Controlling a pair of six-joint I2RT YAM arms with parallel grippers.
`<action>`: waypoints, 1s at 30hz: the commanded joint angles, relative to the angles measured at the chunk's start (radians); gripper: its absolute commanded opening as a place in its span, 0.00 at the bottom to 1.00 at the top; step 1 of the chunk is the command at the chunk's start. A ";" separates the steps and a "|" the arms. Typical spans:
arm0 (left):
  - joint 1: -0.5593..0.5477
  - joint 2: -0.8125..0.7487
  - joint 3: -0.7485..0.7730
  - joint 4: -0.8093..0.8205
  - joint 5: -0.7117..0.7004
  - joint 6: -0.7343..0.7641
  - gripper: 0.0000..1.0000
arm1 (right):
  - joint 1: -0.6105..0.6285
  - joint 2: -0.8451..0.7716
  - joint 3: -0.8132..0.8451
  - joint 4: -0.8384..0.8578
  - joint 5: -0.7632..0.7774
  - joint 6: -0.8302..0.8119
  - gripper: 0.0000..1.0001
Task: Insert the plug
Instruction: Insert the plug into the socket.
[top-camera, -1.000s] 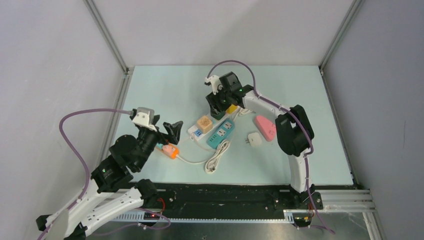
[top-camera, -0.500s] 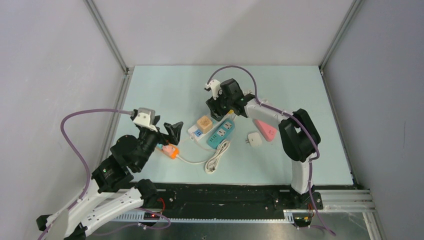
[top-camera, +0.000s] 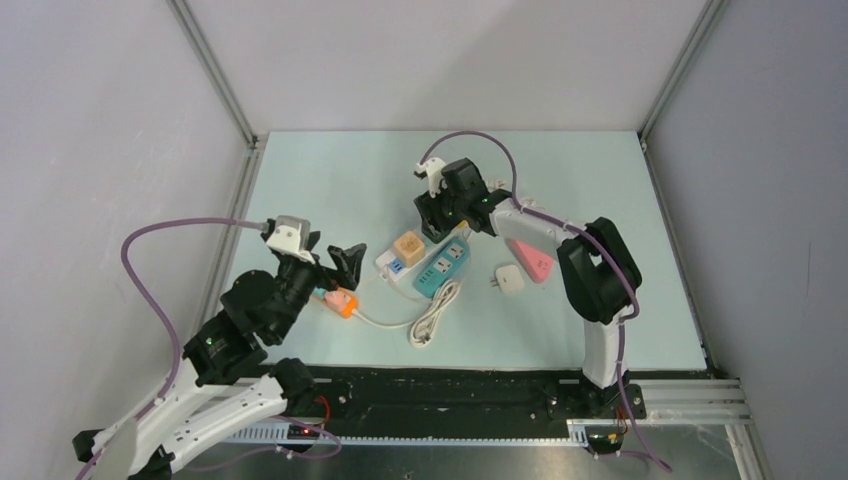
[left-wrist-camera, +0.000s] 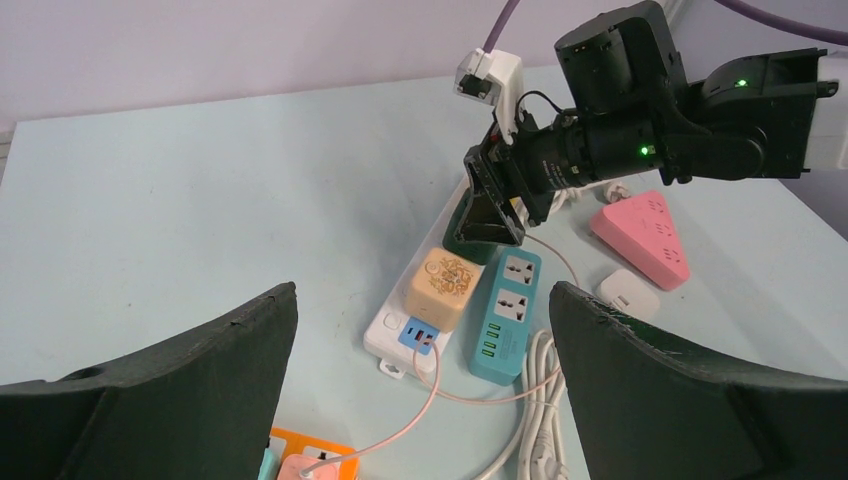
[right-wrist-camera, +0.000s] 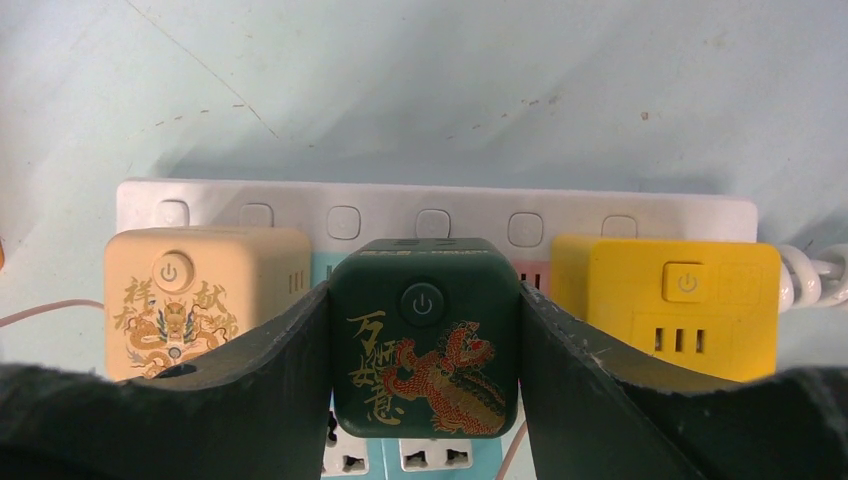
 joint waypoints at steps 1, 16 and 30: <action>0.002 -0.008 -0.005 0.016 -0.031 -0.003 1.00 | 0.020 0.026 0.032 -0.096 0.015 0.039 0.00; 0.002 0.000 -0.003 0.017 -0.035 0.004 1.00 | 0.052 0.084 0.009 -0.089 0.083 0.039 0.00; 0.002 -0.009 -0.009 0.017 -0.039 0.003 1.00 | 0.067 0.045 -0.209 0.057 0.123 0.109 0.00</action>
